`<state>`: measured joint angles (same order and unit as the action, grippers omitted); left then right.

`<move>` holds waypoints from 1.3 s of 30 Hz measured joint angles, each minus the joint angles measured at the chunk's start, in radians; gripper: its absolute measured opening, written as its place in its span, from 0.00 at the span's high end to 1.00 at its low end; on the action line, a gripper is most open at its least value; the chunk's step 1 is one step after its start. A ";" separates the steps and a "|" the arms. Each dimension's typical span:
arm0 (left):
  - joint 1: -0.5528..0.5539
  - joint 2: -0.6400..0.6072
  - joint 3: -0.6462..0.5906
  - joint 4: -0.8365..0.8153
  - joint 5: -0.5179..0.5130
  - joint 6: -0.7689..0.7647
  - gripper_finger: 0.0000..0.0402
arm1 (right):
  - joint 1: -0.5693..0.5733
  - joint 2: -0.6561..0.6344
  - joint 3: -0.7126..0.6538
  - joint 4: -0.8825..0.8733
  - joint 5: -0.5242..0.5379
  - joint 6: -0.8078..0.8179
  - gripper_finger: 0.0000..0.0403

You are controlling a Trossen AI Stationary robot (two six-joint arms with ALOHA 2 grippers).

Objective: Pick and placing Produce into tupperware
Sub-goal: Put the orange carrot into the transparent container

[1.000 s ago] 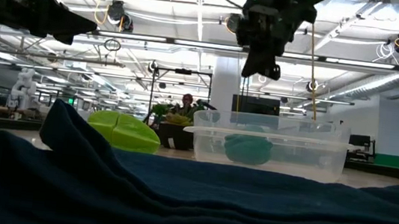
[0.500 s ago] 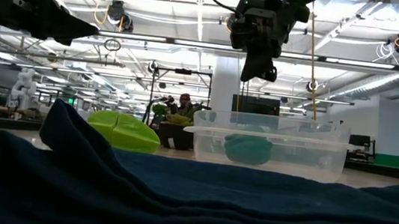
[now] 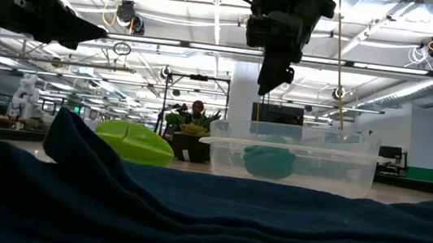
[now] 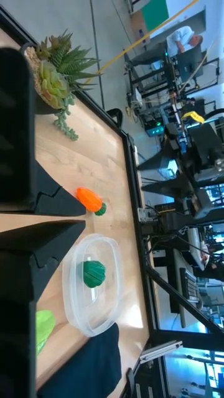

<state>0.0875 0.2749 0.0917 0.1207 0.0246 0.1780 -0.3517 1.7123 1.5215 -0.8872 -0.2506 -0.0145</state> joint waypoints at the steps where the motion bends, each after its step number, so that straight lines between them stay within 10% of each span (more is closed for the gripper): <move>1: 0.000 0.000 0.000 -0.001 0.000 0.000 0.94 | 0.003 0.000 0.000 0.000 0.030 -0.002 0.47; 9: 0.000 0.000 0.000 -0.023 0.000 -0.004 0.94 | 0.007 0.020 0.000 -0.004 0.068 0.045 0.31; 39: 0.000 0.000 0.000 -0.045 0.001 -0.026 0.94 | 0.011 0.137 -0.106 -0.065 0.120 0.111 0.31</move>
<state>0.0875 0.2749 0.0917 0.0753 0.0257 0.1516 -0.3405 1.8492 1.4152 -0.9521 -0.1307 0.0967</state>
